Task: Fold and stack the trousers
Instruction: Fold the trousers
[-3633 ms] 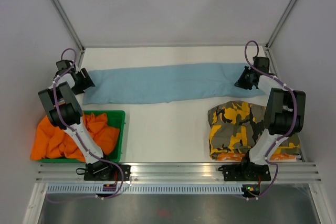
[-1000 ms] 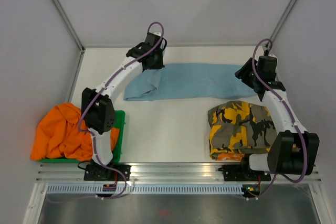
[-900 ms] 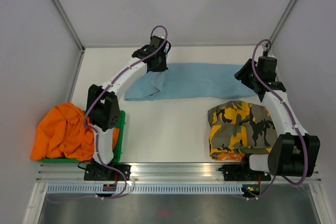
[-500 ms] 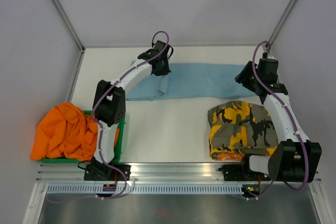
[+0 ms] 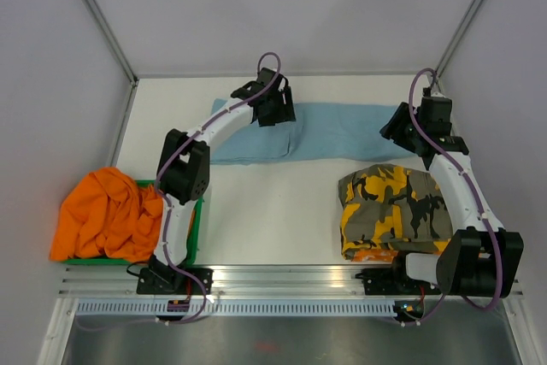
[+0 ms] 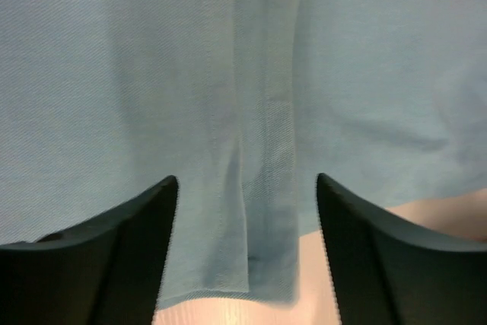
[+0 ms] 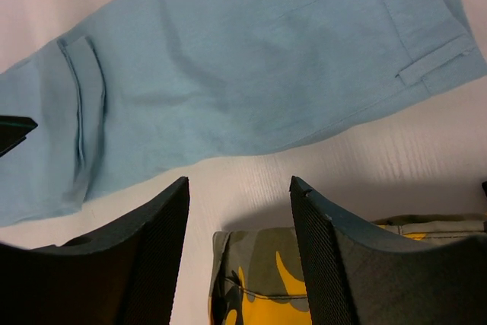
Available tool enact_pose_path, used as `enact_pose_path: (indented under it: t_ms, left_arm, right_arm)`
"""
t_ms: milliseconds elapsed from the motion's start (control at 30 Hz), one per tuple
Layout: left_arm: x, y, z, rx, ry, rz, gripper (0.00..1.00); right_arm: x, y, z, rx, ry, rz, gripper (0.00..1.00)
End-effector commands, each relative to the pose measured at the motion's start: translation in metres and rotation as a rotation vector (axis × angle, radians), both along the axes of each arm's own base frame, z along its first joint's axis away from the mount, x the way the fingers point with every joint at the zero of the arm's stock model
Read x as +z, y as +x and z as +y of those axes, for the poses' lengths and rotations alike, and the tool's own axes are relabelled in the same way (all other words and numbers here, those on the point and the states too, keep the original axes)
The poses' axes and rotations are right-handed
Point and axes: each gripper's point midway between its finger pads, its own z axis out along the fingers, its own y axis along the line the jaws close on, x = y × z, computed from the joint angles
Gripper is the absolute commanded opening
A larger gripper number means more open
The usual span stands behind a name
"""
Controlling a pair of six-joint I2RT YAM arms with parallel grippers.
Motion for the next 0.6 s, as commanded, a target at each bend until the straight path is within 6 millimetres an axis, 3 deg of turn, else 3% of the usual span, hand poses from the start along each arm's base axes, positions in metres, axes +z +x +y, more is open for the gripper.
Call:
enact_pose_path:
  t_ms: [0, 33, 100, 133, 167, 200, 233, 267, 367, 400, 433, 500, 567]
  left_arm:
    - [0.078, 0.005, -0.02, -0.069, -0.129, -0.141, 0.82]
    - [0.091, 0.0, -0.01, -0.067, -0.104, -0.168, 0.87]
    - [0.097, 0.0, 0.018, -0.013, -0.042, -0.189, 0.89]
    - [0.085, -0.007, 0.034, 0.01, -0.012, -0.166, 0.93]
    - [0.102, -0.013, 0.047, 0.035, -0.025, -0.191, 0.93]
    - [0.103, -0.006, 0.07, 0.079, -0.033, -0.201, 0.93]
    - [0.081, -0.014, 0.087, 0.109, -0.027, -0.151, 0.93]
    - [0.086, -0.011, 0.113, 0.158, -0.051, -0.156, 0.94]
    - [0.055, -0.023, 0.153, 0.201, -0.077, -0.066, 0.93]
    - [0.055, -0.02, 0.18, 0.25, -0.075, -0.072, 0.93]
    - [0.04, -0.026, 0.194, 0.257, -0.053, -0.049, 0.93]
    - [0.031, -0.025, 0.222, 0.292, -0.053, -0.039, 0.93]
    - [0.022, -0.024, 0.228, 0.255, -0.078, -0.032, 0.92]
  right_arm:
    - [0.014, 0.002, 0.016, 0.105, 0.023, -0.042, 0.63]
    - [0.016, 0.003, 0.02, 0.133, 0.021, -0.052, 0.64]
    - [0.019, 0.003, 0.026, 0.151, -0.037, -0.057, 0.69]
    - [0.02, 0.003, 0.028, 0.155, -0.051, -0.061, 0.69]
    - [0.022, 0.004, 0.029, 0.159, -0.056, -0.068, 0.7]
    - [0.022, 0.005, 0.041, 0.189, -0.048, -0.073, 0.71]
    - [0.025, 0.008, 0.054, 0.224, -0.031, -0.09, 0.71]
    - [0.023, 0.012, 0.061, 0.241, -0.019, -0.086, 0.72]
    - [0.018, 0.02, 0.092, 0.316, 0.004, -0.079, 0.72]
    - [0.015, 0.028, 0.106, 0.348, 0.009, -0.064, 0.72]
    - [0.016, 0.033, 0.115, 0.362, 0.017, -0.069, 0.72]
    - [0.01, 0.046, 0.139, 0.414, 0.024, -0.059, 0.72]
    - [0.006, 0.065, 0.154, 0.435, 0.022, -0.051, 0.72]
